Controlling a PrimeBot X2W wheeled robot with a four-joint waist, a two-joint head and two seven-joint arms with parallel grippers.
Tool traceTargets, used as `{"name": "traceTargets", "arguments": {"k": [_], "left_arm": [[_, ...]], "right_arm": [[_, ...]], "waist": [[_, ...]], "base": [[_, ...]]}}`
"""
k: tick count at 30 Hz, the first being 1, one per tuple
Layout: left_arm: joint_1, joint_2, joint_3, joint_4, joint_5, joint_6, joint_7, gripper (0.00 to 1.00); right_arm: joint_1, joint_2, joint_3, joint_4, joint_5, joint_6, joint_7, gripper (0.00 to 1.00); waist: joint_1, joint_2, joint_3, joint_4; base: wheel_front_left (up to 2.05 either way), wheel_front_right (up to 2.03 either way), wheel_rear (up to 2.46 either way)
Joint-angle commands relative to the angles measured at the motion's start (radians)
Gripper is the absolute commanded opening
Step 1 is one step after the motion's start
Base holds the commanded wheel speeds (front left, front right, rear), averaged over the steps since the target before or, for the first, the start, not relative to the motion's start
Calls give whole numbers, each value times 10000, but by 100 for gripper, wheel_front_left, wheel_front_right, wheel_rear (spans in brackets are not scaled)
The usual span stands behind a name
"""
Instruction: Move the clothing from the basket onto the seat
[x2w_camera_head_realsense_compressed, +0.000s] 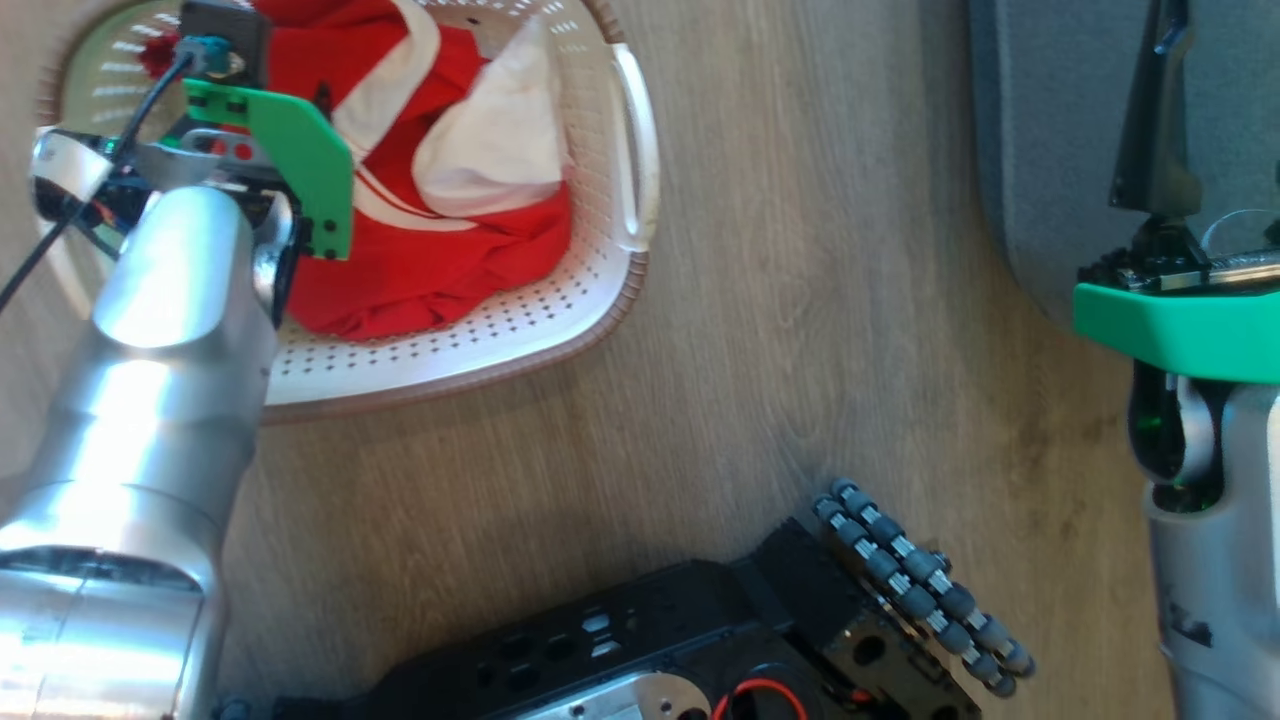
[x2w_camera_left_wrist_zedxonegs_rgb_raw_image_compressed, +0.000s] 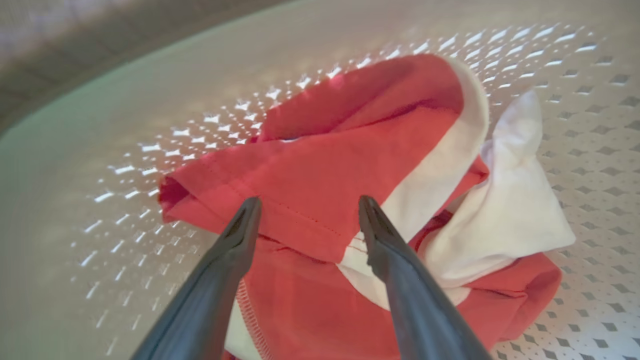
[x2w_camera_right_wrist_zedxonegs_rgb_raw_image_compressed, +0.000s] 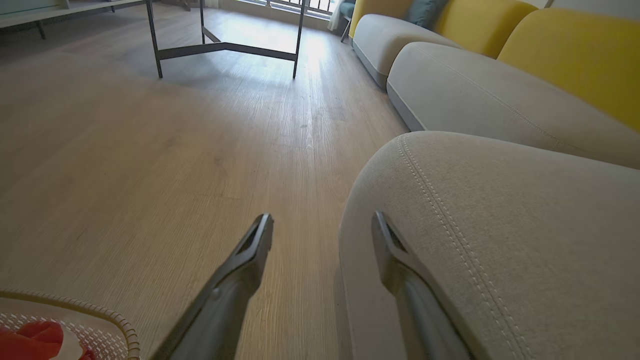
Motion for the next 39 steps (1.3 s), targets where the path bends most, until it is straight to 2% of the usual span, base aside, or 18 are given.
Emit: {"name": "traceTargets", "arguments": {"k": [1,10,27,28,29,30,31,35,36,38,39], "left_arm": [[-28,306,145,-66,-3,71,-39,100],[-307,715,24,696,20,209,-49,100],[-280,429,-360,1331,-90,86,-55,100],[-281,412,-380,1350,-100,67,-46,93],[-268,383,-382,1368,-137,8,-36,80],[-249,341,-357,1386,-205,-54,-24,57],[-218,296,-346,1408,-262,-125,19,48],[-116,249,-406,1461,-301,-201,83,41],[-80,231,-416,1477,-327,-237,103,35],[-52,207,-439,1497,-366,-279,102,18],[-49,194,-460,1505,-375,-298,99,0]], "right_arm": [[445,17,86,-376,53,69,-49,100],[543,447,170,-782,102,69,-49,100],[1134,669,-174,-1114,215,69,-49,100],[1142,672,-187,-1118,229,69,-49,100],[1149,674,-200,-1119,246,69,-49,100],[1156,677,-212,-1120,263,69,-49,100],[1165,681,-222,-1123,276,69,-49,100],[1186,690,-240,-1125,316,69,-49,100],[1189,692,-239,-1121,326,69,-49,100],[1191,696,-229,-1122,333,69,-49,100],[1191,697,-228,-1124,337,69,-49,100]], "waist": [[-1,0,147,-173],[-1,0,382,-664],[-1,0,431,-663],[-1,0,433,-660],[-1,0,437,-658],[-1,0,443,-652],[-1,0,451,-645],[-1,0,458,-630],[-1,0,457,-627],[-1,0,464,-617],[-1,0,469,-609]], "base": [[0,0,0],[0,0,0],[0,0,0],[0,0,0],[0,0,0],[0,0,0],[0,0,0],[0,0,0],[0,0,0],[0,0,0],[0,0,0]]}}
